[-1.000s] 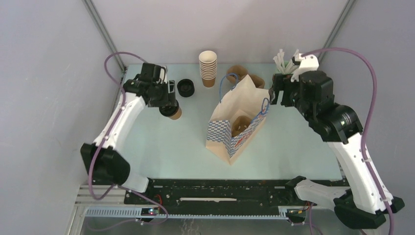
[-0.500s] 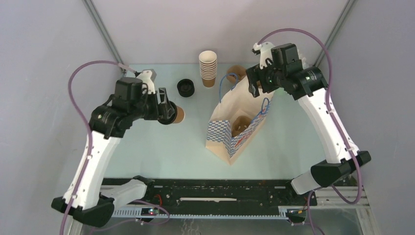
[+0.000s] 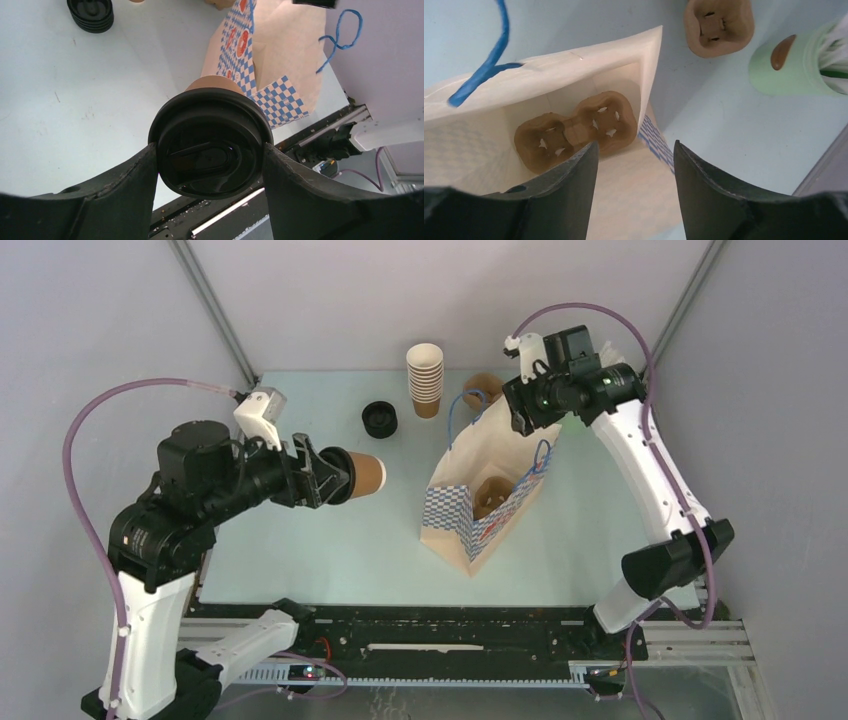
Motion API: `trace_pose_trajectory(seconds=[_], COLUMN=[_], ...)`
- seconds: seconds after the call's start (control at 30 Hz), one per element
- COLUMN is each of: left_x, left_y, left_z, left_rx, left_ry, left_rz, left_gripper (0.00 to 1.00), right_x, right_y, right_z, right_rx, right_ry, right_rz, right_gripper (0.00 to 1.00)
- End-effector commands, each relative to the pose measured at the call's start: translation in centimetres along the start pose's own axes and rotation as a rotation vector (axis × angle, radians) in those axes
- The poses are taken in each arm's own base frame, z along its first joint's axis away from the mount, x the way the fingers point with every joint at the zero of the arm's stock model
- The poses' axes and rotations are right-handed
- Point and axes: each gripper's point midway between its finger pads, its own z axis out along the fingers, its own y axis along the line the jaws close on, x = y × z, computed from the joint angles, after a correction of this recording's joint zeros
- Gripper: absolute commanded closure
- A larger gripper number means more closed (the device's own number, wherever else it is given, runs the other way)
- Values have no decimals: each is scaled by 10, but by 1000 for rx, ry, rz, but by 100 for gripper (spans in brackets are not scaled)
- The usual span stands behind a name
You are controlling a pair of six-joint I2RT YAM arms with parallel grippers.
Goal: Pack the takeout coffee
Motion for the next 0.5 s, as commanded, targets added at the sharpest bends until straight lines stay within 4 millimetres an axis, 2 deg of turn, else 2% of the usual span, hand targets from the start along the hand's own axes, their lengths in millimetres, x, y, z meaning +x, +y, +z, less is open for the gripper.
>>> trace_pose_trajectory(seconds=[0.0, 0.13, 0.27, 0.47], left_x=[-3, -6, -14, -34], left_y=[-19, -37, -54, -77], left_z=[-10, -17, -20, -16], left_rx=[101, 194, 268, 309], left_ry=[-3, -34, -66, -81], left_rz=[39, 29, 34, 48], left_gripper=[46, 46, 47, 48], right_x=[-11, -14, -7, -15], right_y=[-1, -3, 0, 5], right_z=[9, 24, 34, 10], right_rx=[-25, -27, -31, -7], right_ry=[-19, 2, 54, 3], right_rz=[-50, -28, 19, 88], right_gripper=[36, 42, 57, 79])
